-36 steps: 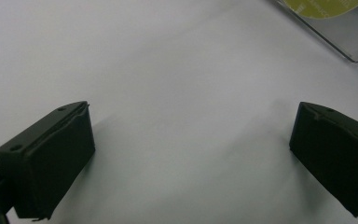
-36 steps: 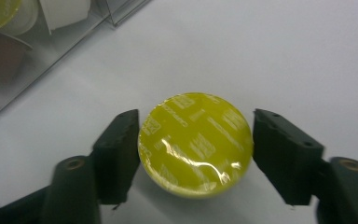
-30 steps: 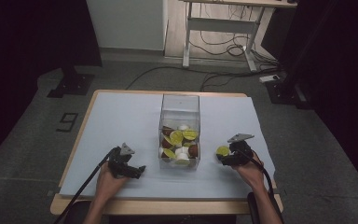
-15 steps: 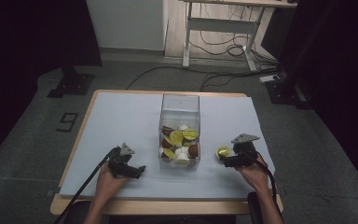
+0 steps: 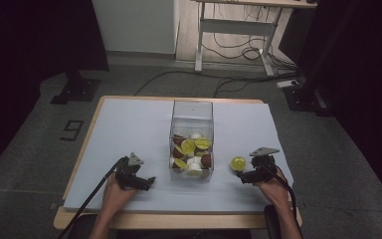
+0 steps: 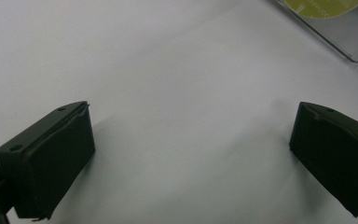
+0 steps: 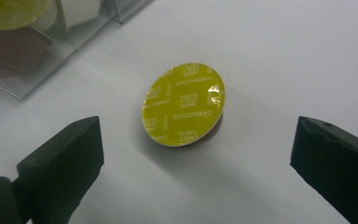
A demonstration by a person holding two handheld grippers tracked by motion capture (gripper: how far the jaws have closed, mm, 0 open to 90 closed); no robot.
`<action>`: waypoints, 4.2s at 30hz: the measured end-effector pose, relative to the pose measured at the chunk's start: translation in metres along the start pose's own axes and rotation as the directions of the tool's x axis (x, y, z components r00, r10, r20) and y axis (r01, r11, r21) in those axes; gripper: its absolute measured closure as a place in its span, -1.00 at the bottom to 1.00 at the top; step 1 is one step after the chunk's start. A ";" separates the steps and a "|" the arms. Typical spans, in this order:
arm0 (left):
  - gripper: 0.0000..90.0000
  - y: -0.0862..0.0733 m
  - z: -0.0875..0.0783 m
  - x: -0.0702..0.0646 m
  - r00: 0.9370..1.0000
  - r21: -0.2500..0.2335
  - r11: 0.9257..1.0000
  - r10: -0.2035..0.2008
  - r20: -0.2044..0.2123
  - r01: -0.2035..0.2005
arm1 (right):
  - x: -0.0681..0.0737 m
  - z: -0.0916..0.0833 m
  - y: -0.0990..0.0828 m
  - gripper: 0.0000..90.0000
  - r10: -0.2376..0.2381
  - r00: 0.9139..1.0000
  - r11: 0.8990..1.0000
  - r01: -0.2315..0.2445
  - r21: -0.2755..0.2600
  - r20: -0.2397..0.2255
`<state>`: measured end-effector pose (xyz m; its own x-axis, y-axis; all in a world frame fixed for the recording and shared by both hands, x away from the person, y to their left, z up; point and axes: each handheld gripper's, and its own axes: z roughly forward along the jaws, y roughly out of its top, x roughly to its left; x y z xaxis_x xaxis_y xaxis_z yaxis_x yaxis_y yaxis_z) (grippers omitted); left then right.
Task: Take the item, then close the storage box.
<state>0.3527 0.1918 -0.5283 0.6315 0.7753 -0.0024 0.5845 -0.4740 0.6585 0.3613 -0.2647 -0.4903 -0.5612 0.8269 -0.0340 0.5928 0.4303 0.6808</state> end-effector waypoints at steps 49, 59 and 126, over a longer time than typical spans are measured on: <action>-1.00 0.000 0.000 0.000 1.000 -0.001 1.000 0.000 -0.001 0.000 | 0.001 0.029 -0.015 -1.00 0.002 1.000 0.996 0.001 0.093 -0.029; -0.97 0.000 -0.001 -0.001 1.000 -0.006 1.000 0.008 0.000 -0.008 | 0.000 0.020 -0.013 -1.00 -0.003 1.000 0.998 0.004 0.064 -0.015; -0.20 0.045 -0.034 -0.049 0.961 -0.219 0.959 0.218 0.170 -0.179 | 0.061 -0.010 0.027 -0.39 -0.155 0.963 0.979 0.120 -0.164 -0.220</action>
<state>0.3310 0.1468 -0.4726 0.8211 0.5706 0.0136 0.3357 -0.5021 0.7970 0.3376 -0.2060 -0.4669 -0.7596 0.6500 0.0229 0.4185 0.4616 0.7822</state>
